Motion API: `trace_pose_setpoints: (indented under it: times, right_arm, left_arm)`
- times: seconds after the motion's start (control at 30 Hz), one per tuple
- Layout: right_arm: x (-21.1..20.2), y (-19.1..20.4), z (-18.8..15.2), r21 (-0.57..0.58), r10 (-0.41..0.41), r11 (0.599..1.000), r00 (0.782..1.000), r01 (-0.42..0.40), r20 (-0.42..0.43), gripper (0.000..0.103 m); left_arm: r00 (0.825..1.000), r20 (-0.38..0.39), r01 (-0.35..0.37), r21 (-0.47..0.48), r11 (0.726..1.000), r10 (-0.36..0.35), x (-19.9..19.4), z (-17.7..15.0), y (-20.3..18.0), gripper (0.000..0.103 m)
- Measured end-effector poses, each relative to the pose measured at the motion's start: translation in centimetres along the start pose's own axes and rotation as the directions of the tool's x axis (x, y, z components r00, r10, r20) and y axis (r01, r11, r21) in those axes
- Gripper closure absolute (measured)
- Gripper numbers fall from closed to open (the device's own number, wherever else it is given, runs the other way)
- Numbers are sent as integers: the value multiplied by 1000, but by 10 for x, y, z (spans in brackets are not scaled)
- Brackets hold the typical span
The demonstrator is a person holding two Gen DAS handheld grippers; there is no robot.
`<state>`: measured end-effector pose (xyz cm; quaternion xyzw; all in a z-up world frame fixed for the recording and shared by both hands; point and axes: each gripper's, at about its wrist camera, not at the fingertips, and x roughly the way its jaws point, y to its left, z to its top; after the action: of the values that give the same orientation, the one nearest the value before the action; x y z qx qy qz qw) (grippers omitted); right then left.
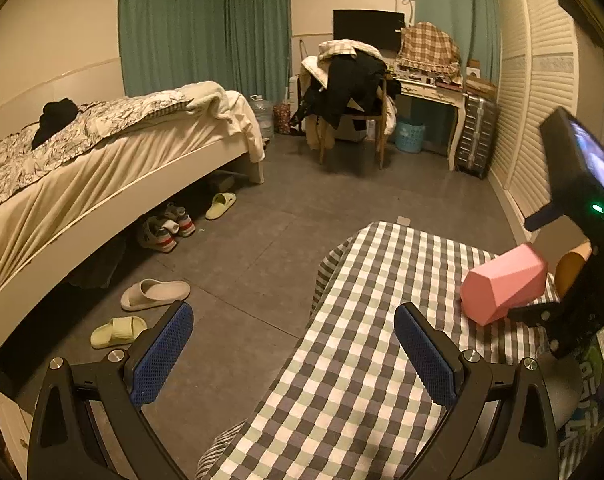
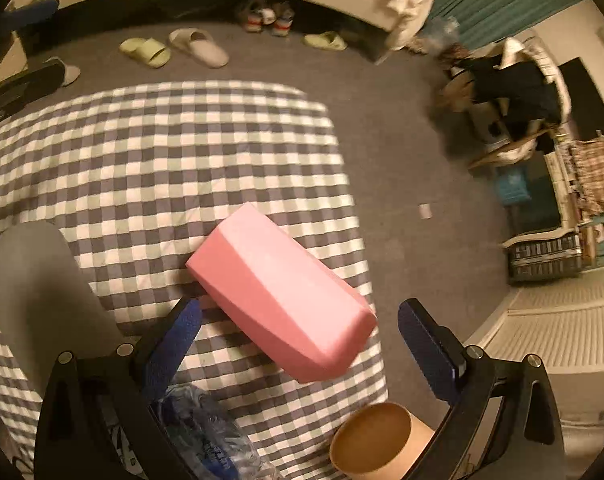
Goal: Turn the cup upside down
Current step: 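Lift the pink cup with the right gripper toward the left gripper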
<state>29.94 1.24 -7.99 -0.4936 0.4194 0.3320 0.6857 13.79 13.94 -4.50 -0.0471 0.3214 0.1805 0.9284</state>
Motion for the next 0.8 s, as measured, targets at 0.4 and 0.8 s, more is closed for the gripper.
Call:
trace_pose_setpoints:
  times: [0.4, 0.8]
  right_arm:
    - [50, -10, 19, 85, 51, 995, 995, -44, -82, 11]
    - [19, 14, 38, 148, -47, 987, 995, 60, -89, 32]
  left_arm:
    - [1000, -11, 5, 2, 1000, -5, 3, -3, -5, 0]
    - [1000, 4, 19, -27, 999, -19, -5, -3, 0, 0]
